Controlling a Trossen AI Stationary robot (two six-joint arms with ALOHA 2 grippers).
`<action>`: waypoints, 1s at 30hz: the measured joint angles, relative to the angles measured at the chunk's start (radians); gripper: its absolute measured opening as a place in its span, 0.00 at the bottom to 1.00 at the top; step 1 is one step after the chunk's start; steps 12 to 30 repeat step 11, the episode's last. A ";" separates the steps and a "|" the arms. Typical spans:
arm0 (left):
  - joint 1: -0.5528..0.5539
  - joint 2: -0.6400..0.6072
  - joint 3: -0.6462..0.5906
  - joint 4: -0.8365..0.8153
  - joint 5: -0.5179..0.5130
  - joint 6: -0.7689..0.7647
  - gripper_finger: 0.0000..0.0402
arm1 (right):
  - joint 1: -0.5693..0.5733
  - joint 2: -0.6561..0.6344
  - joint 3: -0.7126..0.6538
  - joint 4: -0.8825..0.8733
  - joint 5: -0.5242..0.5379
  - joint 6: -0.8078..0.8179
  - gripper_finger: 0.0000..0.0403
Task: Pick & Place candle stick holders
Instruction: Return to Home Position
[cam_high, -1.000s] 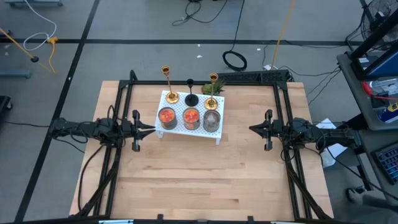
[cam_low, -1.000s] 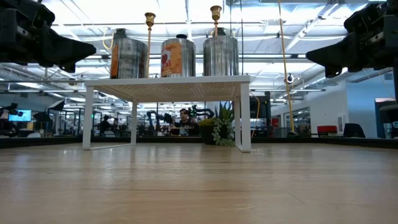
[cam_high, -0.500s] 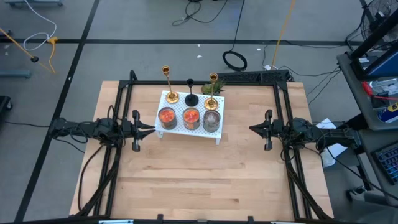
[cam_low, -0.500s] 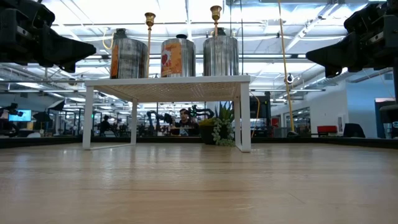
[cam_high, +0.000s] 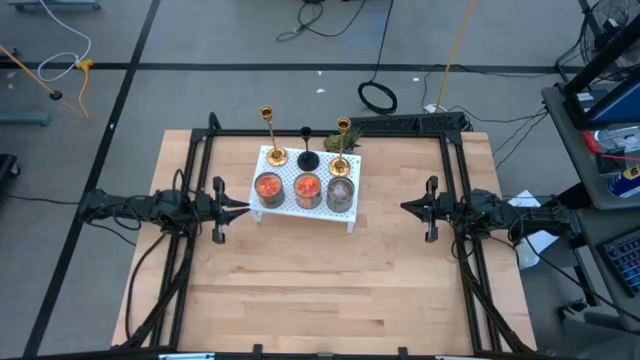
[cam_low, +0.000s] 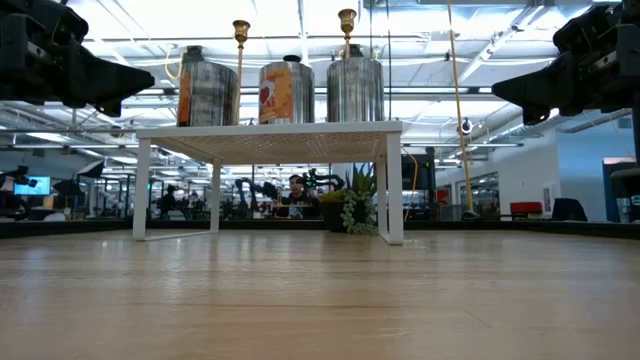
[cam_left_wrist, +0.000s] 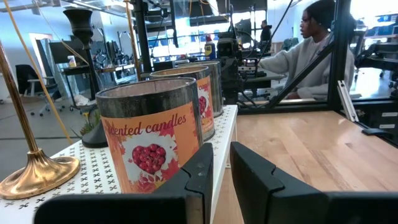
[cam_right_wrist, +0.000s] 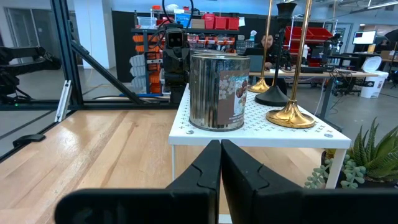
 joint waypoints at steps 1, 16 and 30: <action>0.000 0.000 0.000 0.000 0.000 0.000 0.16 | 0.000 0.000 0.000 0.000 0.000 0.000 0.02; 0.000 0.000 0.000 0.000 0.000 0.000 0.16 | 0.000 0.000 0.000 0.000 0.000 0.000 0.02; 0.000 0.000 0.000 0.000 0.000 0.000 0.16 | 0.000 0.000 0.000 0.000 0.000 0.000 0.02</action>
